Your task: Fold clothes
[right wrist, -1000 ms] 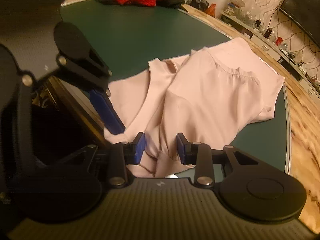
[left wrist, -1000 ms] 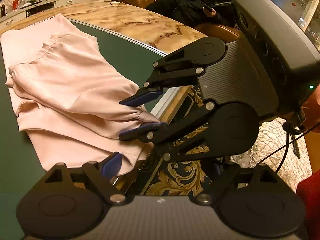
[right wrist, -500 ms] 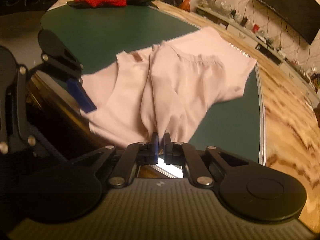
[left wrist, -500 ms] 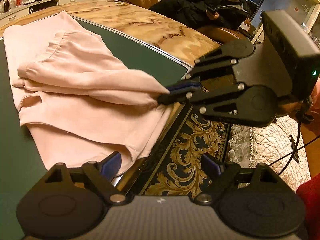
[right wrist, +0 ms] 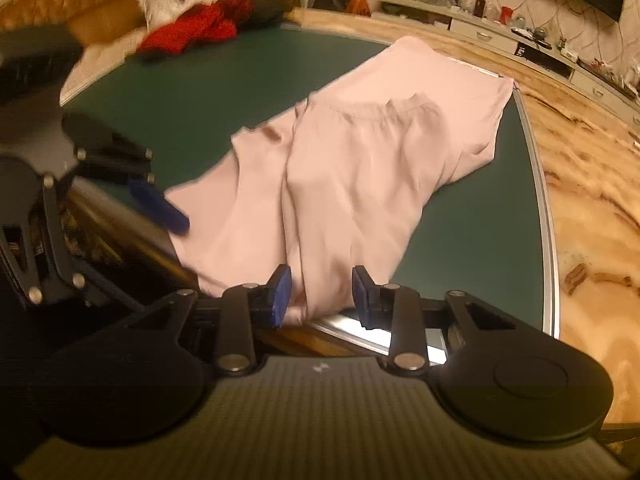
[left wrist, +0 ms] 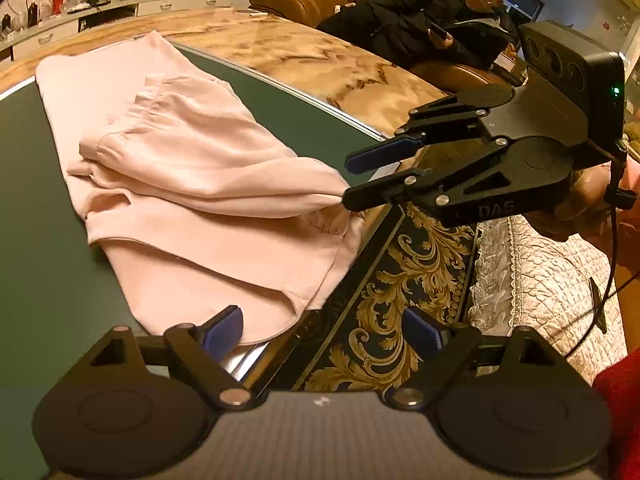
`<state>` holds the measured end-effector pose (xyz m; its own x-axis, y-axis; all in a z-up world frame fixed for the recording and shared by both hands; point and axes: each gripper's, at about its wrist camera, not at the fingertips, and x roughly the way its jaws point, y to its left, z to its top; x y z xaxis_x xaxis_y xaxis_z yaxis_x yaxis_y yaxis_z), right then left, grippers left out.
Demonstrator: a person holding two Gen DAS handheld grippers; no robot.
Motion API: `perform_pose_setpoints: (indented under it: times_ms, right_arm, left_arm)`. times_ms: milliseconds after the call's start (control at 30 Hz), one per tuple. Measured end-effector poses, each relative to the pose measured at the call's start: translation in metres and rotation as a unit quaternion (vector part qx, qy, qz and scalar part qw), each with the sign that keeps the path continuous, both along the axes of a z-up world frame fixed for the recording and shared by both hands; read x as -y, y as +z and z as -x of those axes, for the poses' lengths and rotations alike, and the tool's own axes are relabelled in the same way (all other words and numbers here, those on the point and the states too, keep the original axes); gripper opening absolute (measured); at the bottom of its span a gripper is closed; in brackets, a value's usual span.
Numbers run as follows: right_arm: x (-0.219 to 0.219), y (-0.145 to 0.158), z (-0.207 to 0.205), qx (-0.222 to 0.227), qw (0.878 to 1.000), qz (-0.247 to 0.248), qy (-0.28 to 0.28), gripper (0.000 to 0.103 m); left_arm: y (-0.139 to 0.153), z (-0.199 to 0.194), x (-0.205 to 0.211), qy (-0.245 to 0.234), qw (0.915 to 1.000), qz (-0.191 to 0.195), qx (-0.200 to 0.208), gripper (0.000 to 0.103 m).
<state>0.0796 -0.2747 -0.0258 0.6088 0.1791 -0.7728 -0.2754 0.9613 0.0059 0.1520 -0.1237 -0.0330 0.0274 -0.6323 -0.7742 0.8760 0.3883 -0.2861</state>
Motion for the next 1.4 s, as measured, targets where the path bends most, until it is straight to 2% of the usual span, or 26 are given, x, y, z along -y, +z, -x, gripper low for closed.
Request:
perform_pose_setpoints:
  times_ms: [100, 233, 367, 500, 633, 800, 967, 1100, 1233, 1267, 1333, 1400]
  right_arm:
    - [-0.011, 0.004, 0.004, 0.014, 0.999, -0.01, 0.028, 0.039]
    - [-0.021, -0.005, -0.004, -0.023, 0.996, -0.06, 0.061, 0.039]
    - [-0.014, -0.02, -0.02, -0.048, 0.995, -0.079, 0.022, 0.039]
    - [0.001, -0.027, -0.026, -0.069, 0.994, -0.088, -0.023, 0.039]
    - [0.008, -0.027, -0.015, -0.071, 0.993, -0.087, -0.025, 0.039]
    - [0.015, -0.01, -0.002, -0.051, 0.99, -0.129, -0.011, 0.039]
    - [0.032, 0.007, 0.003, -0.02, 0.993, -0.101, -0.051, 0.039]
    - [0.041, -0.001, 0.004, -0.037, 0.994, -0.079, -0.066, 0.039]
    - [0.035, -0.009, 0.011, -0.047, 0.997, -0.049, -0.027, 0.039]
    - [0.035, -0.012, 0.009, -0.057, 0.997, -0.053, -0.029, 0.039]
    - [0.041, -0.019, 0.001, -0.084, 0.991, -0.092, -0.055, 0.039]
    - [0.049, -0.025, -0.007, -0.11, 0.979, -0.148, -0.091, 0.039]
  left_arm:
    - [0.002, 0.003, -0.001, -0.003, 1.0, 0.004, -0.001, 0.091]
    - [-0.001, 0.004, -0.003, 0.006, 1.0, 0.001, -0.004, 0.091]
    - [-0.001, 0.002, -0.014, 0.027, 0.9996, 0.008, -0.006, 0.091]
    - [-0.004, -0.003, -0.018, 0.045, 0.9989, -0.004, -0.005, 0.091]
    - [-0.002, -0.005, -0.022, 0.047, 0.9988, 0.008, -0.008, 0.091]
    - [0.009, -0.003, -0.03, 0.057, 0.9983, 0.01, 0.008, 0.091]
    - [0.014, -0.009, -0.032, 0.067, 0.9976, 0.007, 0.015, 0.091]
    - [0.011, -0.01, -0.016, 0.045, 0.9988, -0.001, 0.022, 0.091]
    - [0.007, -0.005, -0.002, 0.023, 0.9991, -0.007, 0.035, 0.091]
    - [0.005, -0.006, 0.001, 0.024, 0.9991, -0.008, 0.034, 0.091]
    - [0.003, -0.006, 0.006, 0.022, 0.999, -0.011, 0.037, 0.091]
    - [0.002, -0.004, 0.011, 0.019, 0.9987, -0.016, 0.045, 0.091]
